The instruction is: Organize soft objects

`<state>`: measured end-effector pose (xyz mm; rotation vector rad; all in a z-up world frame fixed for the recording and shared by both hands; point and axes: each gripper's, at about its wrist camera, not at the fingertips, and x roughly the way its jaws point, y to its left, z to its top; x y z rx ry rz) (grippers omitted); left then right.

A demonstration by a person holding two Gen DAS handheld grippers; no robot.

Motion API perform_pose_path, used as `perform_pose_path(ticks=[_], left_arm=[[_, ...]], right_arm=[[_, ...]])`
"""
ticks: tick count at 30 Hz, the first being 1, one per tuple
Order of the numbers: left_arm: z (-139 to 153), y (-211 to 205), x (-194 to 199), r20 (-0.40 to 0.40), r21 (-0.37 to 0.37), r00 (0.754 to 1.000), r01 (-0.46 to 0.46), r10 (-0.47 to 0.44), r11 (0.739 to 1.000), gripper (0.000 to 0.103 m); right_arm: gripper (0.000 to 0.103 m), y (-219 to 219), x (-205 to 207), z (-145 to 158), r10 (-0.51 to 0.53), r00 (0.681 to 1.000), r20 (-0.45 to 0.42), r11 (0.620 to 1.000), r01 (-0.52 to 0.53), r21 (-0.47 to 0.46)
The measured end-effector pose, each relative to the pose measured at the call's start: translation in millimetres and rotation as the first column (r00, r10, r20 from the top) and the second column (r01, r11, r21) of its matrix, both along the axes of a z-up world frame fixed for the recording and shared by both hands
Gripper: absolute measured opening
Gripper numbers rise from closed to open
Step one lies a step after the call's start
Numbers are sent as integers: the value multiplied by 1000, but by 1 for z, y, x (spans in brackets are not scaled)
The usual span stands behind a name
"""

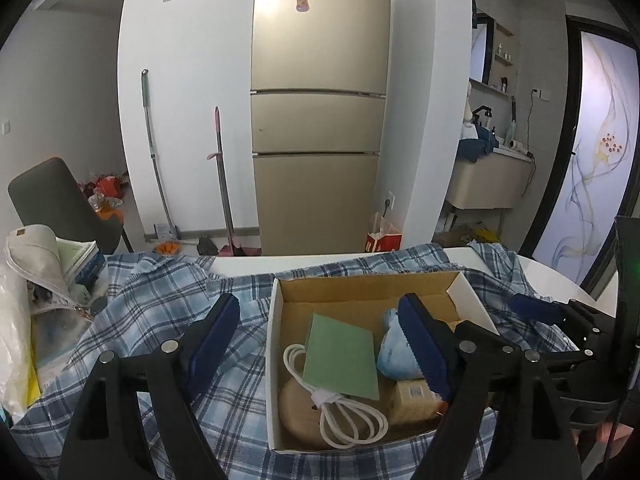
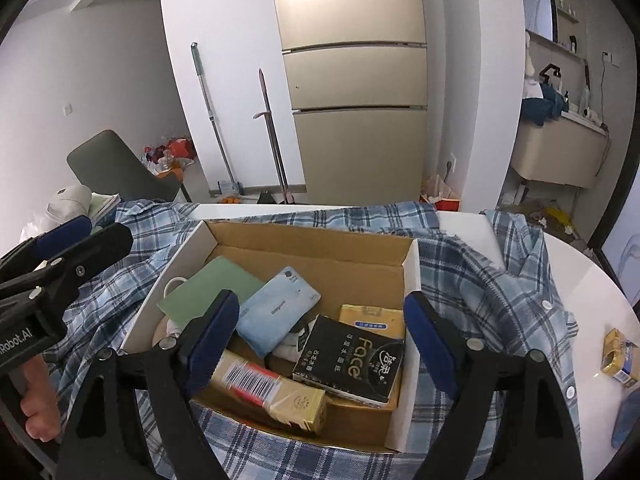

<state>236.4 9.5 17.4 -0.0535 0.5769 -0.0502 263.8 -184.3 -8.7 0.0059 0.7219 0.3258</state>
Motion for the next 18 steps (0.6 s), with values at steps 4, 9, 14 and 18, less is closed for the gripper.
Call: perform_pose_path(ticks=[4,9,14,18], left_arm=[[10,-3,-8,38,-6,999,10,-9,1000,83],[33,-8,-29,152,-12,988,33,-30,999,84],[60,-15,-62,298,7,954,22,-23,1000,102],[79,-14,-91,395,-8,918,16,-12,1000,103]], right_arm=[[84,-2,-6,8,-21,999,48,1000,20,4],[87,-1,-25,27,-34,985,171,999,38,-20],[103,-6,-55,50,-67,943,326,998,67,9],[103,-14,-76,68,-92,915,392,996,79,50]])
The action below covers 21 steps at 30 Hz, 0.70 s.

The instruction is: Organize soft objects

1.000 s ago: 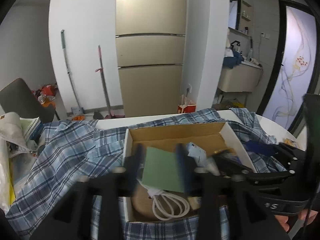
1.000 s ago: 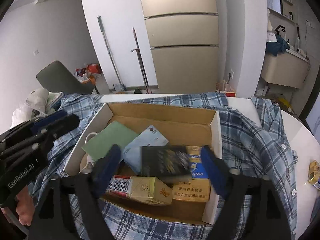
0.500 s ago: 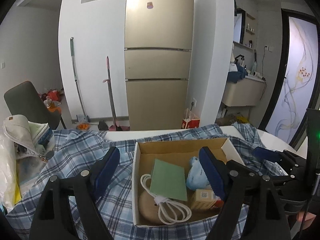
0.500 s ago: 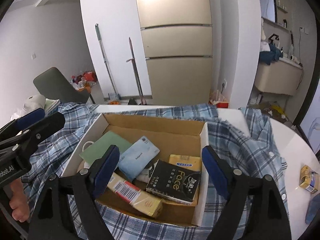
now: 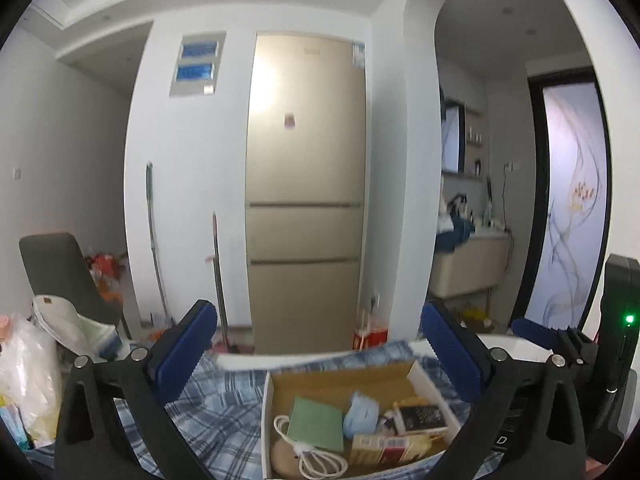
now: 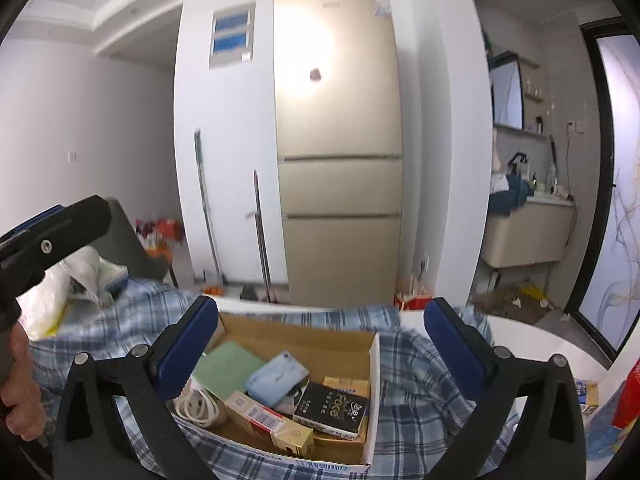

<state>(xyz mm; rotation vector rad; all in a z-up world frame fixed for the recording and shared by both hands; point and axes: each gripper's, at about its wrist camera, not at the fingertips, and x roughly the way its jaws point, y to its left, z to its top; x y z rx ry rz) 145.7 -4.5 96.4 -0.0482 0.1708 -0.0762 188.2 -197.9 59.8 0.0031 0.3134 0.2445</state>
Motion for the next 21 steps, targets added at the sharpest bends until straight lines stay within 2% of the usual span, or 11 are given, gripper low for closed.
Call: perform_pose_path(ticks=[4,8,11,16,19,21], left_arm=[[18,2,-29,36,-18,999,10,-9,1000,103],[32,-2,-61,89,29,996,-8,6,1000,103],[31,-2,-91,134,31,991,10,-14,999,103],[5,-5,-126,138,87,990,4,-16,996,103],[-18,-3,-141,129,50,992,-9,2,999,103],[-31,-3,-147,123,54,992,-10,3,998,103]], right_arm=[[103,-11,-23,17,-17,999,44,999,15,28],[103,-20,-49,35,-11,997,76,1000,10,15],[103,-26,-72,42,-15,995,100,1000,14,13],[103,-30,-105,28,-23,990,140,1000,23,8],[103,-32,-120,14,-32,986,166,999,29,18],[103,-35,-125,5,-22,987,156,999,17,32]])
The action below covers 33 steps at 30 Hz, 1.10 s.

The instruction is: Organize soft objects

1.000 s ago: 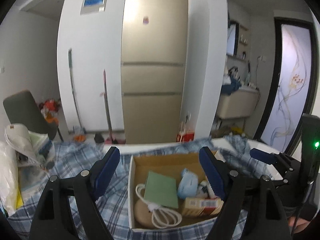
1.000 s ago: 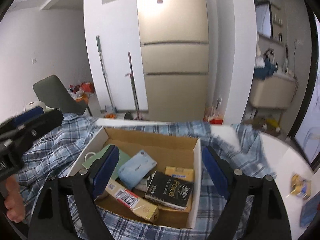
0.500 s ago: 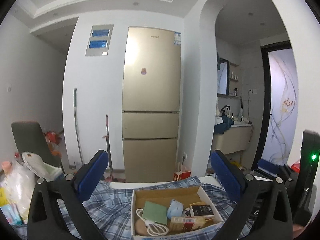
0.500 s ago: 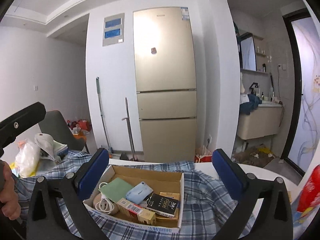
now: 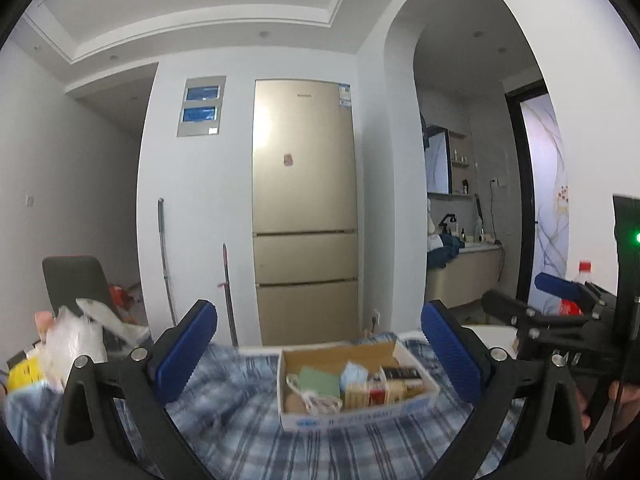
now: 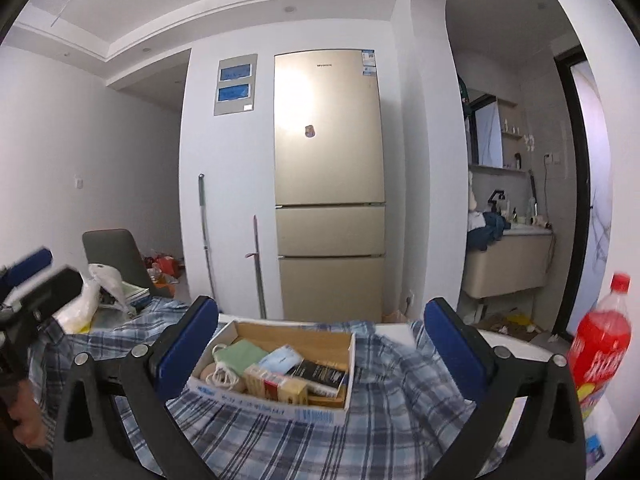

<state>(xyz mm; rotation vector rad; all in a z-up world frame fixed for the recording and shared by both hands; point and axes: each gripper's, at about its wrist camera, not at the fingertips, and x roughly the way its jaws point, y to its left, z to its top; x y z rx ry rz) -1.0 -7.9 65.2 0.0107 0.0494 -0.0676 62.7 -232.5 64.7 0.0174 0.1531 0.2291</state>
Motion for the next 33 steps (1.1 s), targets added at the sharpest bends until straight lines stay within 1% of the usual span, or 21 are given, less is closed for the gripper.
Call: perform_pose_path(ticks=[3,5,7,9,11,18,24,33], left_arm=[[-20,0,-8,31,38,999,-23,22,999,103],[-33,3,-9,19,32,1000,-12,11,999,103],[-43,5,-8,8,42,999,-47,47,998,103],[-52,10,-5,0,44,999,-39,39,998,103],[-60,15,-2,-25,24,999,-45,46,999,103],[-61,19,7,-62,9,997,-53,54,999,103],[-63,12,7,-67,37,997,-48,50,998,103],[-63,15,8,-72,18,996,-53,54,998,103]], right_arm=[[103,-4,-5,-16,2,1000,-6,1000,-2,9],[103,-6,-8,-27,-2,1000,3,1000,2,11],[103,-6,-8,-37,25,1000,-7,1000,-25,6],[103,-8,-9,-45,28,1000,-4,1000,-28,8],[103,-9,-8,-49,34,999,-12,999,-33,10],[103,-8,-15,-52,48,999,7,999,-48,-6],[103,-7,-15,-51,43,999,12,999,-43,-3],[103,-7,-17,-51,33,999,8,999,-33,-5]])
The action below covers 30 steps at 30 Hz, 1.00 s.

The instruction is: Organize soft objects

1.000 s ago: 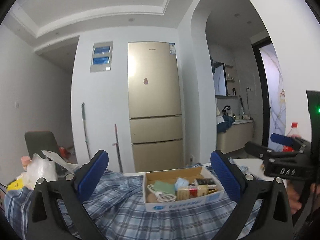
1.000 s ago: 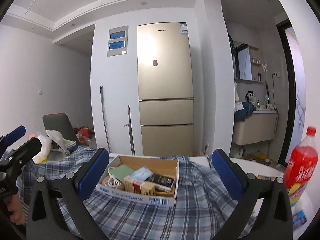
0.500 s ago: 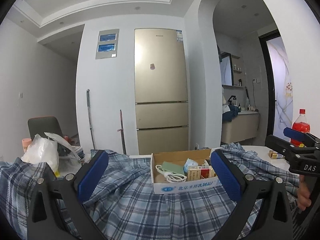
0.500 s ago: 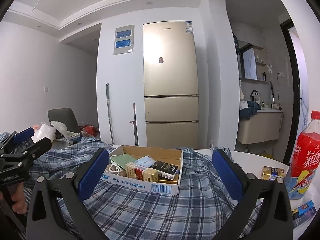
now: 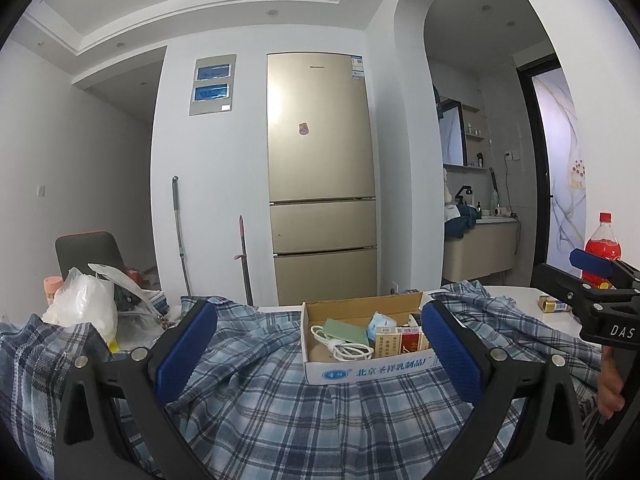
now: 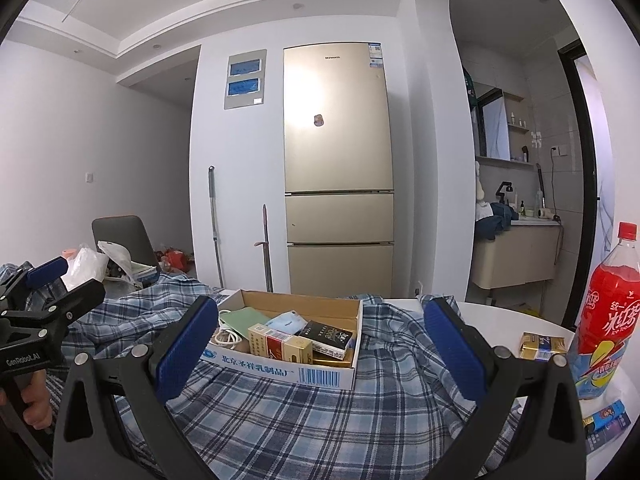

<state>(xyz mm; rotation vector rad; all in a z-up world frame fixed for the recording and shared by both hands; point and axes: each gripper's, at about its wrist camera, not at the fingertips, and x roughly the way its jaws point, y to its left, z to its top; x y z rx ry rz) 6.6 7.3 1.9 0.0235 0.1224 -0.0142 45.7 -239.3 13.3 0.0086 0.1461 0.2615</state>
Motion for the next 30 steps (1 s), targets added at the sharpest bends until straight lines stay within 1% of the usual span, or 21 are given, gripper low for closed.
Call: perform_pose_path(ticks=[11,25,30], left_arm=[[-1,3,-1,-5,-13,1000,-1,1,1000,103],[-1,0,-3,-5,-3,1000,2,-2,1000,103],[-1,0,-3,-4,-3,1000,3,-3,1000,103]], right_arm=[[103,-2,-1,1,-4,1000,-3,1000,4,3],[103,-3,0,1,-9,1000,-9,1000,9,-4],[103,-5,1,1,-12,1000,0,1000,12,-3]])
